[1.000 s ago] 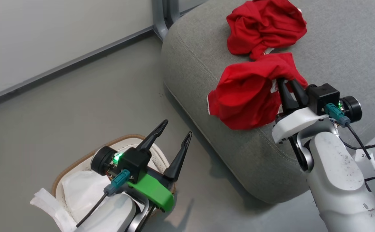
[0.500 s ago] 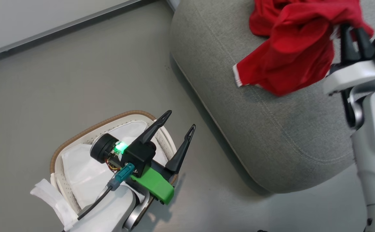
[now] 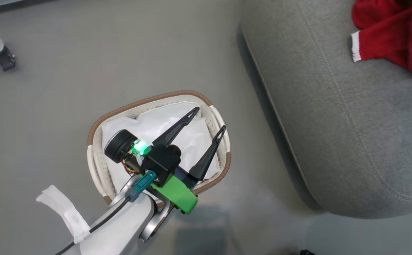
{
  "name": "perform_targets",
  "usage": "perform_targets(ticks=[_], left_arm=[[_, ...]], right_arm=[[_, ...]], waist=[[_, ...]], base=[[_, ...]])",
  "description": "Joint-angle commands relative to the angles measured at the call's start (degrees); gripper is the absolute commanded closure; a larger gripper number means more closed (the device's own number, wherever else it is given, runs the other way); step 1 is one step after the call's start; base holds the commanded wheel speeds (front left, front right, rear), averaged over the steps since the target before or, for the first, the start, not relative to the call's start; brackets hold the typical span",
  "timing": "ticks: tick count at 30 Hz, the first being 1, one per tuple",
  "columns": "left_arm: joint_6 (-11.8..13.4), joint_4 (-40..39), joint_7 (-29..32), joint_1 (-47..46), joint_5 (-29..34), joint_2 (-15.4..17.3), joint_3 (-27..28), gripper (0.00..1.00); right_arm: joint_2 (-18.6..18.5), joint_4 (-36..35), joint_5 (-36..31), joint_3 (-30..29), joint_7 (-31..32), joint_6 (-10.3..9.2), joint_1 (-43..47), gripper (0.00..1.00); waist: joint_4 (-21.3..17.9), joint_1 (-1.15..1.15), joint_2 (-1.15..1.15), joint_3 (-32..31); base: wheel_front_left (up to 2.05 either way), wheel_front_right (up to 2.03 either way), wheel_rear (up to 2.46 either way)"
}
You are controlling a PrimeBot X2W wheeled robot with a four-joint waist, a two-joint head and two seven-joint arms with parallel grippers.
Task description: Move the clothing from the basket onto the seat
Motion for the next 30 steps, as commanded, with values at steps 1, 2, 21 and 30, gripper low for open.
perform_targets(ticks=[1,2,21,30], left_arm=[[-0.2,0.0,0.1,-1.3,0.4,0.3,0.1,0.0],[-0.1,0.0,0.1,-1.4,0.4,0.3,0.1,0.0],[1.2,0.2,-0.2,-0.5,-0.9,1.3,0.8,0.0],[2.2,-0.2,-0.1,0.9,-2.1,2.1,1.4,0.0]], right_arm=[[0.1,1.8,-0.5,-0.6,-0.1,-0.08,-0.4,1.0],[0.1,2.9,-0.9,-0.8,-0.3,-0.08,-0.2,1.0],[4.2,15.7,-4.0,-2.6,-9.7,-0.08,-0.4,0.0],[6.1,12.6,-1.5,0.0,-10.8,-0.08,4.6,0.0]], waist=[[4.5,0.0,0.0,4.3],[4.8,0.0,0.0,4.5],[2.6,0.0,0.0,4.2],[-0.9,0.0,0.0,1.2]], base=[[0.0,0.0,0.0],[0.0,0.0,0.0],[0.0,0.0,0.0],[0.0,0.0,0.0]])
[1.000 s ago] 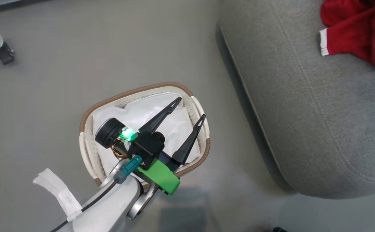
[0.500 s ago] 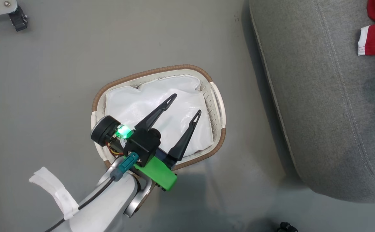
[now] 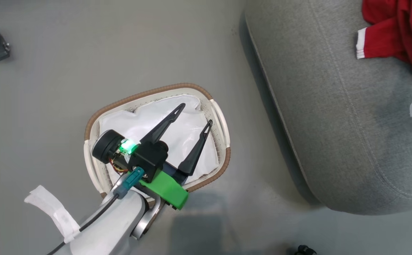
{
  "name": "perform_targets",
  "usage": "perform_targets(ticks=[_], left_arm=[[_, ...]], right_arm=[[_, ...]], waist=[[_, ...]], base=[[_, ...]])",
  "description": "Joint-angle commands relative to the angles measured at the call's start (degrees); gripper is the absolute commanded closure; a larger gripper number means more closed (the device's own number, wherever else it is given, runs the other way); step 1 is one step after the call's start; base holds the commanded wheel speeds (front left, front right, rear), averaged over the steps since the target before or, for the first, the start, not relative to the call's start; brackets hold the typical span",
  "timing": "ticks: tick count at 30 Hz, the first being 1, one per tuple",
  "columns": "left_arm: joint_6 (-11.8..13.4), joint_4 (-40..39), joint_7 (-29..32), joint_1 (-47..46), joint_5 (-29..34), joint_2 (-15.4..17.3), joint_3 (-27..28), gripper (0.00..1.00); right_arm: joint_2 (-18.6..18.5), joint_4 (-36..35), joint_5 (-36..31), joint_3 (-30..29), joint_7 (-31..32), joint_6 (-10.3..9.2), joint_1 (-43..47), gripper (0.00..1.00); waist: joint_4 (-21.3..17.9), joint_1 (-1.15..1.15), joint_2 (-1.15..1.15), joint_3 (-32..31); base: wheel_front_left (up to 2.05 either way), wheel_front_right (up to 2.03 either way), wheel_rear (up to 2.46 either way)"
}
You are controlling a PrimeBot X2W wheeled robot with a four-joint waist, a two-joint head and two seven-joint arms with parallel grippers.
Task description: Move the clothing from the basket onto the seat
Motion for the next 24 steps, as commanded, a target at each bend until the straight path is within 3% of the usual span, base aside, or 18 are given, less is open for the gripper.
perform_targets(ticks=[1,13,24], left_arm=[[0.4,-0.2,-0.1,0.9,-0.7,0.5,0.5,0.0],[2.1,0.7,-0.8,3.6,-2.5,0.3,2.3,0.0],[3.7,1.2,-1.2,9.0,-3.9,-2.7,8.7,0.0]], right_arm=[[0.1,-0.8,0.6,0.5,-0.2,-0.08,2.0,0.0],[0.9,-8.2,3.7,3.9,-0.3,-0.08,10.6,0.0],[-0.7,-15.2,4.4,7.8,2.3,-0.08,12.0,0.0]], waist=[[-1.7,-0.01,0.0,-1.8],[-3.6,-0.01,0.0,-8.2],[0.2,-0.01,0.0,-15.8]], base=[[0.0,0.0,0.0],[0.0,0.0,0.0],[0.0,0.0,0.0]])
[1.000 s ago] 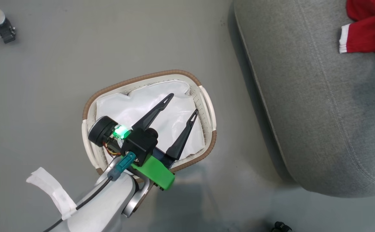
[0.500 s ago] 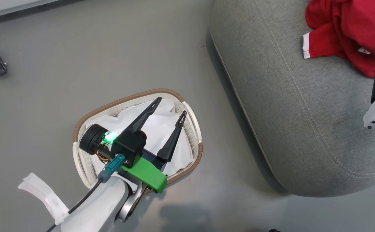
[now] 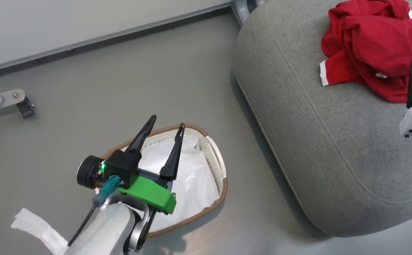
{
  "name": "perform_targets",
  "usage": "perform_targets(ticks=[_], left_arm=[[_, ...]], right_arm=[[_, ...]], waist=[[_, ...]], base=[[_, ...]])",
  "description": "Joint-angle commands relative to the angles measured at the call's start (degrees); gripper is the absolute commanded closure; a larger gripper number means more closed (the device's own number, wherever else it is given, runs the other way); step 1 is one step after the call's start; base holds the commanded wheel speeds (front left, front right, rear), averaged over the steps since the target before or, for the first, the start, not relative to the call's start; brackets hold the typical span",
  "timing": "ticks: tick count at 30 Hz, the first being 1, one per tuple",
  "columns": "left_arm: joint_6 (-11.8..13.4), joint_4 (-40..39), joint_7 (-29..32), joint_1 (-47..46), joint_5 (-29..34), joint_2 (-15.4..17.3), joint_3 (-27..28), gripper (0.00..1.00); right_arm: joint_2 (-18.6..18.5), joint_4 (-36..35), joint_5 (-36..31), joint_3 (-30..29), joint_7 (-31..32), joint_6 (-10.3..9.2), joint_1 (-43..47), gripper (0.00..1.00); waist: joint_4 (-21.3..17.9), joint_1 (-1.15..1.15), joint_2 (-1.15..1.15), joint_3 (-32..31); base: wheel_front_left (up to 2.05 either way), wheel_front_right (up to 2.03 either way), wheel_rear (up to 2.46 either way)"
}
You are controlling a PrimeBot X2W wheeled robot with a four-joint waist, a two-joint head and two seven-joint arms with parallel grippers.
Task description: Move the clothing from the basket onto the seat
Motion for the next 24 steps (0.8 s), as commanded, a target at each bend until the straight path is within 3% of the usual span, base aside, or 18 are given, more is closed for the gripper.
perform_targets(ticks=[1,9,17,24], left_arm=[[0.1,-0.1,-0.1,2.1,0.2,-0.5,1.2,0.0],[-0.5,0.5,-0.1,9.9,0.8,-3.2,10.4,0.0],[-0.2,0.3,-0.1,16.9,4.4,-5.5,20.4,0.0],[-1.4,-1.0,-0.1,22.8,7.0,-8.4,27.7,0.0]], right_arm=[[-0.2,-0.6,0.1,0.4,0.3,-0.08,1.3,0.0],[2.9,-2.8,1.0,5.2,0.1,-0.08,3.3,0.0],[8.7,-1.9,2.7,11.4,-1.8,-0.08,6.9,0.0],[13.3,-5.0,3.4,13.9,-2.6,-0.08,12.3,0.0]], waist=[[2.7,0.0,0.0,-3.3],[6.9,0.0,0.0,-7.6],[10.3,0.0,0.0,-10.8],[11.7,0.0,0.0,-12.7]], base=[[0.0,0.0,0.0],[0.0,0.0,0.0],[0.0,0.0,0.0],[0.0,0.0,0.0]])
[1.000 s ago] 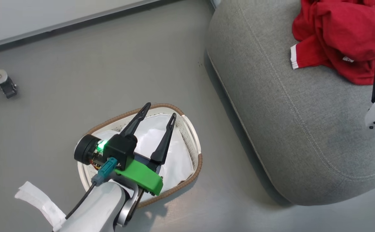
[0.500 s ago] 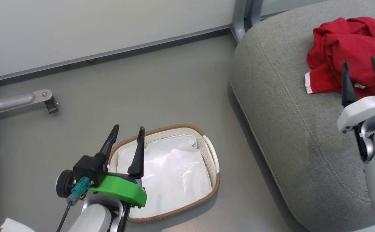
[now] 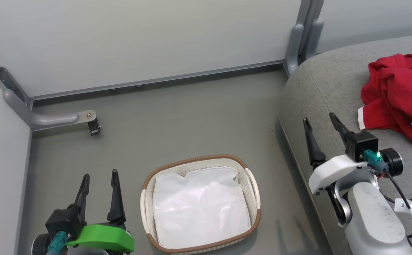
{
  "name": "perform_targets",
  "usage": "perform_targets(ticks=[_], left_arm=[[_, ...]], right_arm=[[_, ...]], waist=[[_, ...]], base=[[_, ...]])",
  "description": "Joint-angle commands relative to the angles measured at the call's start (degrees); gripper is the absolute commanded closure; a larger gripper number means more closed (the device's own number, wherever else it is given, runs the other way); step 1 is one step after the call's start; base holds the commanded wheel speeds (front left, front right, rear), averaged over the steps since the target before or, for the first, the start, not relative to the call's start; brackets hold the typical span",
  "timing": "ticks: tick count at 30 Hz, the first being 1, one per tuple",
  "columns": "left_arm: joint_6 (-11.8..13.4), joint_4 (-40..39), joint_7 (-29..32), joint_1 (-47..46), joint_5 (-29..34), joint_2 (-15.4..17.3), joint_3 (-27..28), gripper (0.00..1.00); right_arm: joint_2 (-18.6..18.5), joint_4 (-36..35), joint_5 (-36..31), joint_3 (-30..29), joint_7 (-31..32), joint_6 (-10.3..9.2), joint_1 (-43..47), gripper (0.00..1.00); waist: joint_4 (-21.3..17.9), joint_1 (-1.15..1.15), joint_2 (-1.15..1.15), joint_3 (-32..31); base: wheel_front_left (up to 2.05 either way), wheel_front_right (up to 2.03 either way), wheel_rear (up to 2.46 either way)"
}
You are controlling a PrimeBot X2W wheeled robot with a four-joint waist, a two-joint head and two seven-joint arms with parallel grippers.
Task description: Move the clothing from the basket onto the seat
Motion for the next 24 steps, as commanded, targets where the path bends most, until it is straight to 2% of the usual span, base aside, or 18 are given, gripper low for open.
perform_targets(ticks=[1,11,24], left_arm=[[-0.5,-0.2,0.0,1.6,1.0,-0.4,1.0,0.0],[-3.2,-0.7,0.0,6.1,3.3,-3.1,4.3,0.0],[-4.8,0.3,0.0,6.7,4.6,-4.5,6.6,0.0]], right_arm=[[0.1,-1.3,0.3,0.5,-0.2,-0.08,1.8,0.0],[0.5,-6.6,4.3,1.7,-0.3,-0.08,10.5,0.0],[0.5,-7.5,2.8,2.0,-0.3,-0.08,13.3,0.0]], waist=[[1.1,0.0,0.0,-1.1],[2.7,0.0,0.0,-2.0],[3.2,0.0,0.0,-2.6]], base=[[0.0,0.0,0.0],[0.0,0.0,0.0],[0.0,0.0,0.0]])
